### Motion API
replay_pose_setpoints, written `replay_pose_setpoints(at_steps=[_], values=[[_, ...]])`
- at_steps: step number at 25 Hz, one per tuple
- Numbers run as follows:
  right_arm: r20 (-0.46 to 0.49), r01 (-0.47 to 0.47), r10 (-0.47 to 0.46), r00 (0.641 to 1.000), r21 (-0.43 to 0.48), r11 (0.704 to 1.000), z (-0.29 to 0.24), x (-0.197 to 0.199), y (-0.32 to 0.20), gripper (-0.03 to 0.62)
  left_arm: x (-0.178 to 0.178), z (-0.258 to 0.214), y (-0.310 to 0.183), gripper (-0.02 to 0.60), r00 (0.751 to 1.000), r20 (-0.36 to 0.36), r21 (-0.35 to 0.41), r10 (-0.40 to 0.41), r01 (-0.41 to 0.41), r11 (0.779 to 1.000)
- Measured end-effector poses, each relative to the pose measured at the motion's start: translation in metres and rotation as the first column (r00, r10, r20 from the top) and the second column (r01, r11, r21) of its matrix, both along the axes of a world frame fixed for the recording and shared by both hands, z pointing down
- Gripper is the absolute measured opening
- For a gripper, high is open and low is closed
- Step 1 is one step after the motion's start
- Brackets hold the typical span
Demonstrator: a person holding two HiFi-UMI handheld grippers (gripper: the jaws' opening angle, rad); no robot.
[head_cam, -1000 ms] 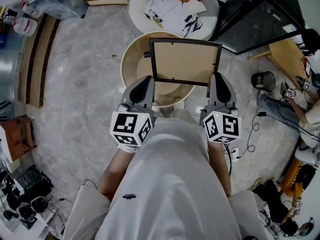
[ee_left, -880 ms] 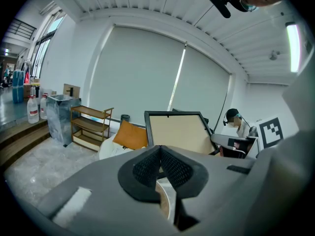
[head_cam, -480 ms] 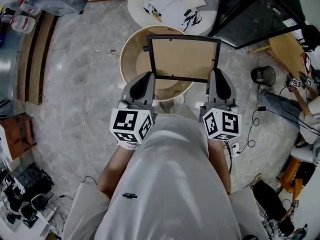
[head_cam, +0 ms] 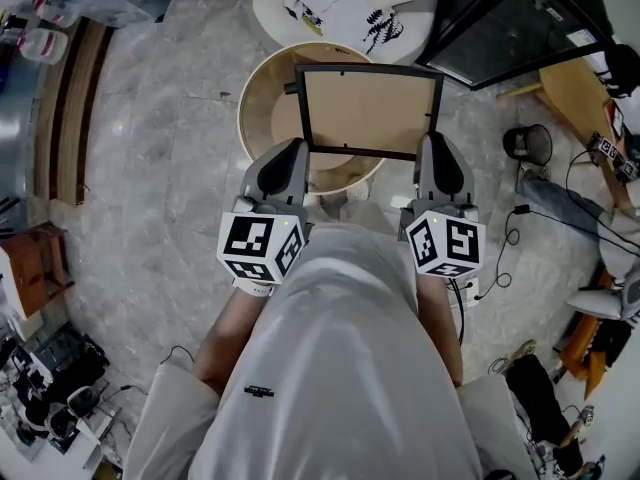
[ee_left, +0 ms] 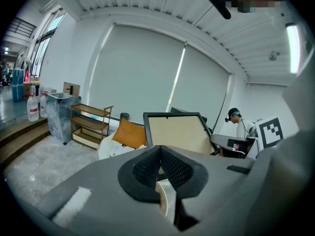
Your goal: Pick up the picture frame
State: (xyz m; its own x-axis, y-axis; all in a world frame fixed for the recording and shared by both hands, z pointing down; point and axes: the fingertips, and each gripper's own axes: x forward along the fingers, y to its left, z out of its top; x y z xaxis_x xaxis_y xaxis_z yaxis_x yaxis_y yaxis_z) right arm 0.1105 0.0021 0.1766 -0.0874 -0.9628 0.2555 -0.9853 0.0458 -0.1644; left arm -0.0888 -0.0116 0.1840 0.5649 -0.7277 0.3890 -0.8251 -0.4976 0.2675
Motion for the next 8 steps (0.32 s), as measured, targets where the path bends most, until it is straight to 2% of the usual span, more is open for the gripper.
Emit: replay_pose_setpoints(at_steps=[8], values=[[0.001, 0.000, 0.000, 1.000, -0.014, 1.000, 0.0057, 0.0042, -0.0013, 0.040, 0.0042, 0.0031, -0.0027, 0.005, 1.000, 0.002, -0.007, -0.001, 0.001, 1.000]])
